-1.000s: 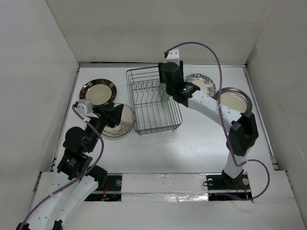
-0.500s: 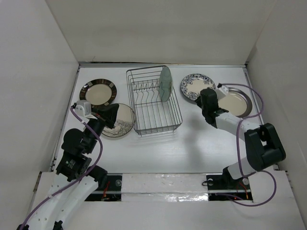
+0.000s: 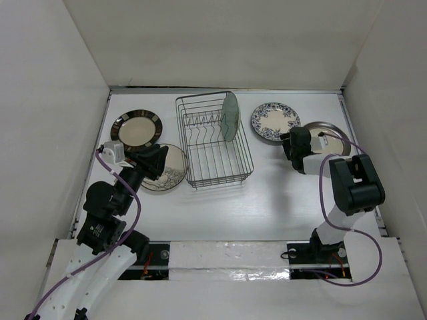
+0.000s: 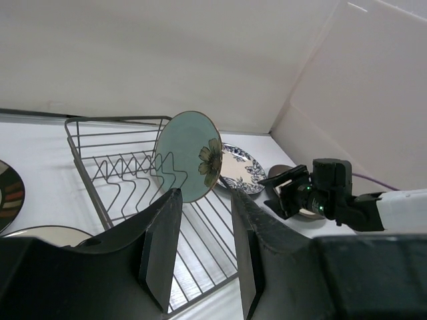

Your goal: Load the plates into the dish rack

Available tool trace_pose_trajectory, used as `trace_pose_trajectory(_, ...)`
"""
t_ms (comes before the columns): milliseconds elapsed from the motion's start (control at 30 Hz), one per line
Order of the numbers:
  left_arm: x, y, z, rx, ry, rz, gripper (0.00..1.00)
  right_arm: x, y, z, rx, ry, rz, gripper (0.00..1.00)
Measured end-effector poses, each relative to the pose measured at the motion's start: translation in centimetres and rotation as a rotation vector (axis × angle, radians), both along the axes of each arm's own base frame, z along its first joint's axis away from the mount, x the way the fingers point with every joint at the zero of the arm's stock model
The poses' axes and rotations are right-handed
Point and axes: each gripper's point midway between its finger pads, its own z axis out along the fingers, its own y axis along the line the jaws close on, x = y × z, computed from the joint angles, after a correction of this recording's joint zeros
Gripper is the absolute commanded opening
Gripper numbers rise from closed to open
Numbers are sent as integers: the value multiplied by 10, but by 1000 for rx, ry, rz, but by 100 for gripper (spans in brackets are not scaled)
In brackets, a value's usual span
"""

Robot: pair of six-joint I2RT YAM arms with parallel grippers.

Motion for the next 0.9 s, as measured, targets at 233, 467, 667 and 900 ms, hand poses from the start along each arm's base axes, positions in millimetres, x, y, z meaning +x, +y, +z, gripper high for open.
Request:
trace_pose_trajectory(233, 0, 0, 0, 0, 0, 0, 33, 18, -11, -21, 144, -6, -46, 63)
trace_pose_trajectory(467, 0, 0, 0, 0, 0, 0, 33, 37, -1, -17, 196, -9, -19, 60)
trace_pose_trajectory(667, -1, 3, 1, -4, -5, 11, 33, 45, 4, -20, 188, 43, 0, 47)
trace_pose_trajectory(900, -6, 7, 7, -18, -28, 17, 33, 46, 4, -29, 165, 120, 23, 20)
